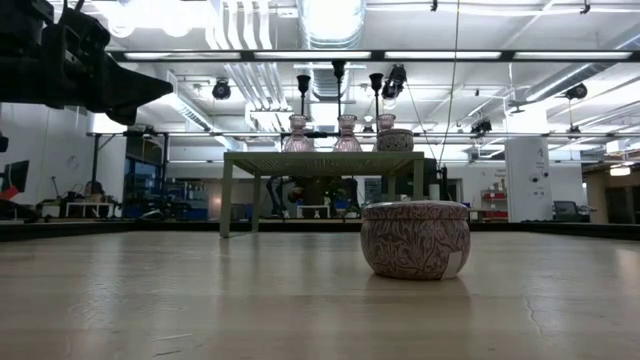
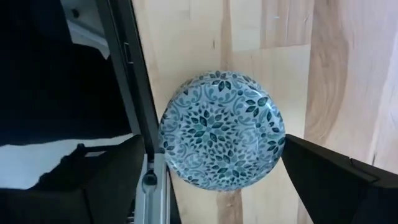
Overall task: Pick & Place candle stick holders
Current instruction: Put the green scented candle on the shelf
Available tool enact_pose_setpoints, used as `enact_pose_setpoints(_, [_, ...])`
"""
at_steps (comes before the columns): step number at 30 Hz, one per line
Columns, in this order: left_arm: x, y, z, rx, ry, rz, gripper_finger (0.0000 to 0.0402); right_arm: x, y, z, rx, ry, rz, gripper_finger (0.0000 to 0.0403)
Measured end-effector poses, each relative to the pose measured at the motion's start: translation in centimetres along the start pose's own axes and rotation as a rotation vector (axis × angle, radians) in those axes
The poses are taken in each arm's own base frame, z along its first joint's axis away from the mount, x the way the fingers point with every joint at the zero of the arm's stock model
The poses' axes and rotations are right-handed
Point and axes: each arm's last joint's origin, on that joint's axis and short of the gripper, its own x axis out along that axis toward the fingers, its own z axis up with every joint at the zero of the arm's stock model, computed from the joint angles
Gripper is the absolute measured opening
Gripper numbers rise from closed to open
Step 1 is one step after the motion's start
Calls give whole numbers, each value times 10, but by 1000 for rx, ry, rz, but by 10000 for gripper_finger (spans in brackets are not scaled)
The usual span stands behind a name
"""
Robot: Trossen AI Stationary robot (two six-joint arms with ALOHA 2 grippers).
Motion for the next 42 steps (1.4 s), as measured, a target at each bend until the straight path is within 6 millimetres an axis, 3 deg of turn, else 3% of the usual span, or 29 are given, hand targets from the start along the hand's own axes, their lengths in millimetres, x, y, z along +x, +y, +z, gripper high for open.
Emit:
enact_pose_setpoints(9, [0,0,0,0,0,0,23,19,0,2,-37,17,-57,353])
enact_pose_setpoints(19, [0,0,0,0,0,0,23,13,0,4,-40,-20,-52,290])
enact_pose_setpoints(25, [0,0,0,0,1,0,23,12,-8,13,-53,-26,-94,291])
enact_pose_setpoints(34, [0,0,0,0,1,1,23,-7,-35,55,-104,-90,-137,296])
enact_pose_setpoints(42, [0,0,0,0,0,0,23,-38,-75,101,-154,-161,-138,300])
